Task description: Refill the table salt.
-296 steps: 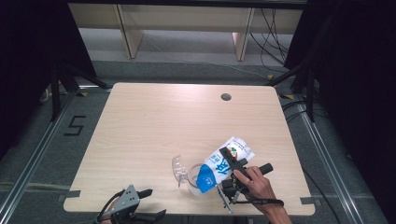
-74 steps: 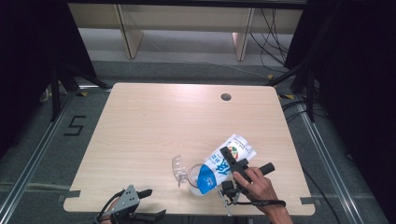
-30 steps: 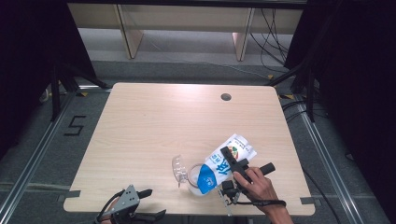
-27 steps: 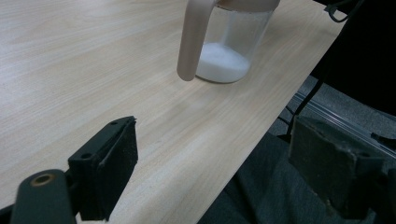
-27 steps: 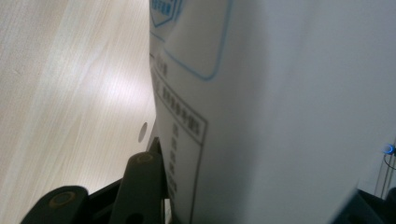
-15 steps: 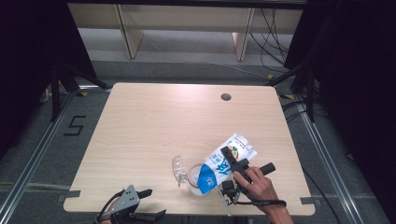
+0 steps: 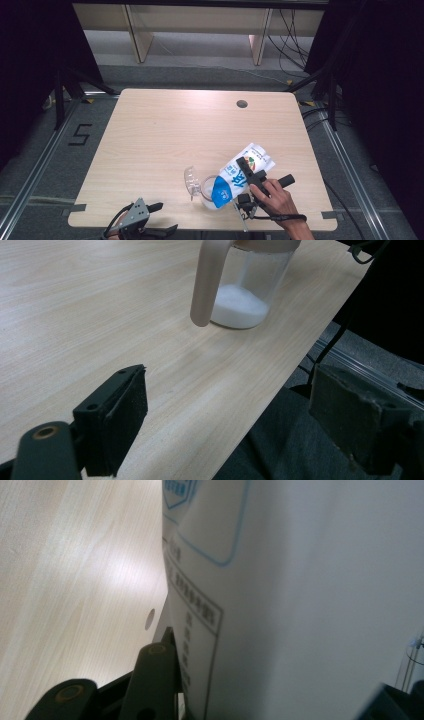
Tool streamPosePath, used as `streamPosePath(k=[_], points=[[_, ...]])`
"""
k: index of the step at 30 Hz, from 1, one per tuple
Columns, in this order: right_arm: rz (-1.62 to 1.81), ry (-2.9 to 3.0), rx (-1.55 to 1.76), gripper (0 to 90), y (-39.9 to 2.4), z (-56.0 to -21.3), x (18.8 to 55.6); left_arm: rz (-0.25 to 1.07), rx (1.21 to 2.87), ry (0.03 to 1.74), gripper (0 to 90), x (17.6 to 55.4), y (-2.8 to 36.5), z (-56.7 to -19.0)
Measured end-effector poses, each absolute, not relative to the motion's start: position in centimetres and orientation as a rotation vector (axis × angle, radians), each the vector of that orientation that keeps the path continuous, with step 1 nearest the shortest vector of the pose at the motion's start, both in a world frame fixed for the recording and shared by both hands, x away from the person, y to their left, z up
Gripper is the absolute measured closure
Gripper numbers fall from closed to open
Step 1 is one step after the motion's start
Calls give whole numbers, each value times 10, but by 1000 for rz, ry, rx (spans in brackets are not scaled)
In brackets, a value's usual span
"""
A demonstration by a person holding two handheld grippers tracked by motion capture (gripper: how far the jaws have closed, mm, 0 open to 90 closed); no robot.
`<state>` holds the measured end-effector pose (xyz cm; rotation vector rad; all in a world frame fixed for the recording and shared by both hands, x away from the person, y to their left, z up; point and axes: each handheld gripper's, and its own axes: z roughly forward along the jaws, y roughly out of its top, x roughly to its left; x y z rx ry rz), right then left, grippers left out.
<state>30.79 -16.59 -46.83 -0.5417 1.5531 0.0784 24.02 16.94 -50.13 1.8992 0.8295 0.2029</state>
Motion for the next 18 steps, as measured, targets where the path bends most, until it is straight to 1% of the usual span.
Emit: streamPosePath(k=[4,9,18], points=[[101,1568,-494,623,-167,-471,308,207,1903,823,151,241,170,-501],[80,1559,-535,625,-166,-469,308,205,1906,827,151,241,170,-501],[90,1569,-506,630,-167,-471,308,208,1905,822,151,241,170,-502]])
